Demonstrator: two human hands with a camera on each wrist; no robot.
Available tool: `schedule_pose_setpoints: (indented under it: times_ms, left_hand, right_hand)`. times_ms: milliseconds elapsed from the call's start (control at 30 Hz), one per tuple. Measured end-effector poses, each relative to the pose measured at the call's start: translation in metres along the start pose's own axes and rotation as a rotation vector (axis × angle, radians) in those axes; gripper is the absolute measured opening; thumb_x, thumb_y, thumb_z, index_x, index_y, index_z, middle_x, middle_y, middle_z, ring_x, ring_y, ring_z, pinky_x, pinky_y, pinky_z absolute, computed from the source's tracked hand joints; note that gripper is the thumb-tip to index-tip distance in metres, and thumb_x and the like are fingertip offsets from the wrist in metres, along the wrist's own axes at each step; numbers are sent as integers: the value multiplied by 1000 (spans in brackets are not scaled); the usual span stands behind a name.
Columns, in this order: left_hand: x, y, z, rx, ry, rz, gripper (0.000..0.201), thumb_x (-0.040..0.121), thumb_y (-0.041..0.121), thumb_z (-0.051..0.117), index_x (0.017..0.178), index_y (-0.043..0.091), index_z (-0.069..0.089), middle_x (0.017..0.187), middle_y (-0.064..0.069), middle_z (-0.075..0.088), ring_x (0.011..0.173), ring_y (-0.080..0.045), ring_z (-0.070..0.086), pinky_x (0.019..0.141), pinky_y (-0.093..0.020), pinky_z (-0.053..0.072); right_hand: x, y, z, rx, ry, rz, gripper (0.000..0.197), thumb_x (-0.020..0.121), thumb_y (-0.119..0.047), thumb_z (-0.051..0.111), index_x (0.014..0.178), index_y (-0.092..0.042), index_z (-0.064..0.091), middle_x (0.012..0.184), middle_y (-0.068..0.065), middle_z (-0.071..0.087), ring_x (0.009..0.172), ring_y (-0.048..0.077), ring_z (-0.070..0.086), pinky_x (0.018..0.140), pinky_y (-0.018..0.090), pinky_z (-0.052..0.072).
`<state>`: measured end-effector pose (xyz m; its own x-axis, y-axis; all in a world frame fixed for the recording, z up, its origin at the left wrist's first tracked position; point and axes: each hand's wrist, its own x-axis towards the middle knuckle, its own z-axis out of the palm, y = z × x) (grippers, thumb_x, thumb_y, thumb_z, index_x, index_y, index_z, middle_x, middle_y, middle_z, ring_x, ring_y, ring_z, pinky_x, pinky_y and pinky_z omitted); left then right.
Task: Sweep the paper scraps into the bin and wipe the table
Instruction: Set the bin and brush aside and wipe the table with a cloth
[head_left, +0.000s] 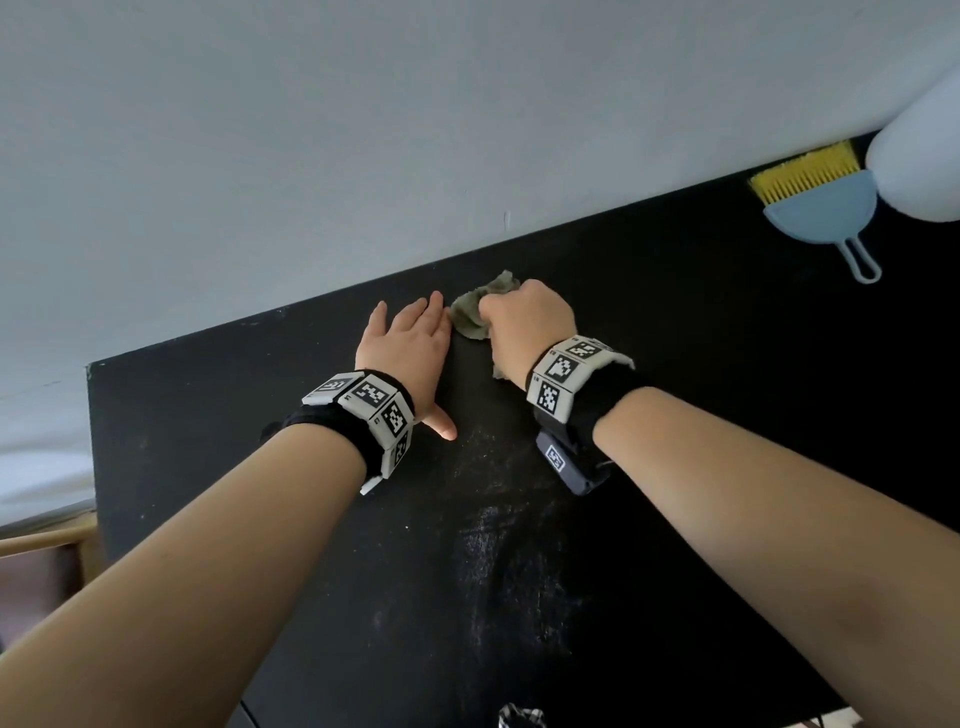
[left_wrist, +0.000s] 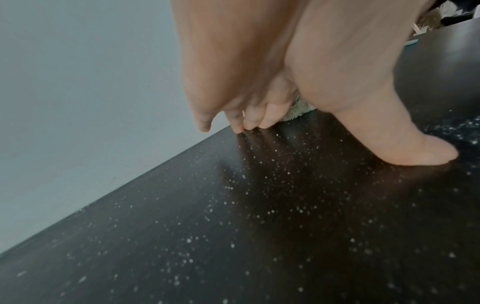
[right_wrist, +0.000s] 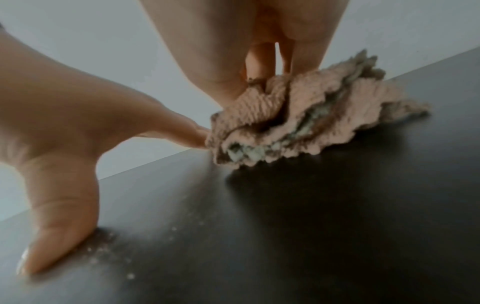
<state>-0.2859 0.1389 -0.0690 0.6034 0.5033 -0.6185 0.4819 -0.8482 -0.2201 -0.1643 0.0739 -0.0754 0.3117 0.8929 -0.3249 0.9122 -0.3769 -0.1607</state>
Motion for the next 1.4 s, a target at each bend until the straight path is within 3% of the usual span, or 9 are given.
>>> schedule_pose_setpoints:
  times_ms: [100,200,333,600,700,867,1000,1233,1400]
  left_hand:
    - [0,1,0,8,1,-4,140,54,74,71,151,10,-6,159,-5,-11,147,-21,-3,118,-49,1]
    - [1,1,2,7,-1,-7,141,54,74,71,151,10,-8,159,-5,-11,147,-21,-4,118,-49,1]
    - [2,0,4,-5,10,0,141,53,74,72,151,11,-7,159,-5,-12,147,-21,-3,118,-49,1]
    - [-1,-1,5,-39,33,-27,140,53,74,71,152,12,-5,160,-3,-7,147,-20,-4,117,-50,-1]
    - [-8,-5,12,-85,20,-97,140,55,80,65,151,10,-8,159,-4,-11,146,-21,-8,117,-49,-2]
    - [-15,-35,26,-154,-12,-189,142,52,86,59,151,8,-9,159,-6,-13,146,-22,-9,117,-50,-1]
    - [-13,-45,29,-154,17,-163,144,50,85,62,151,8,-5,159,-6,-9,146,-20,-7,118,-49,0]
    - [-13,-45,32,-201,31,-158,143,50,79,68,152,9,-3,159,-6,-5,146,-20,-4,118,-49,-1]
    - [-13,-46,34,-189,27,-166,143,51,82,65,151,8,-5,159,-7,-9,146,-20,-5,117,-49,0]
  right_hand:
    - [9,22,-12,52,-10,42,31,88,-24,58,118,-15,58,112,11,62,106,30,58,82,37,48]
    - [18,62,-31,129,68,255,39,83,-21,64,119,-8,57,118,17,60,112,36,56,88,38,46]
    - [29,69,-34,147,144,387,29,87,-14,58,115,-5,56,117,21,60,113,37,52,87,39,45]
    - [27,-14,-18,168,34,44,26,92,-16,45,117,-11,51,119,17,49,108,32,50,82,36,43]
    - [26,8,-23,246,28,106,31,88,-18,55,119,-16,52,118,17,51,105,35,54,81,34,44]
    - [20,39,-25,167,76,380,52,84,-15,66,129,-5,42,119,19,55,114,34,46,87,42,47]
    - [31,-1,-23,153,68,232,32,89,-11,55,120,-6,49,119,20,55,114,36,46,86,39,45]
    - [41,-74,-3,214,20,-17,28,91,-14,46,119,-12,50,123,16,49,105,34,55,79,37,46]
    - [40,-34,-10,324,28,117,33,84,-21,59,116,-21,52,119,17,49,102,37,56,78,32,42]
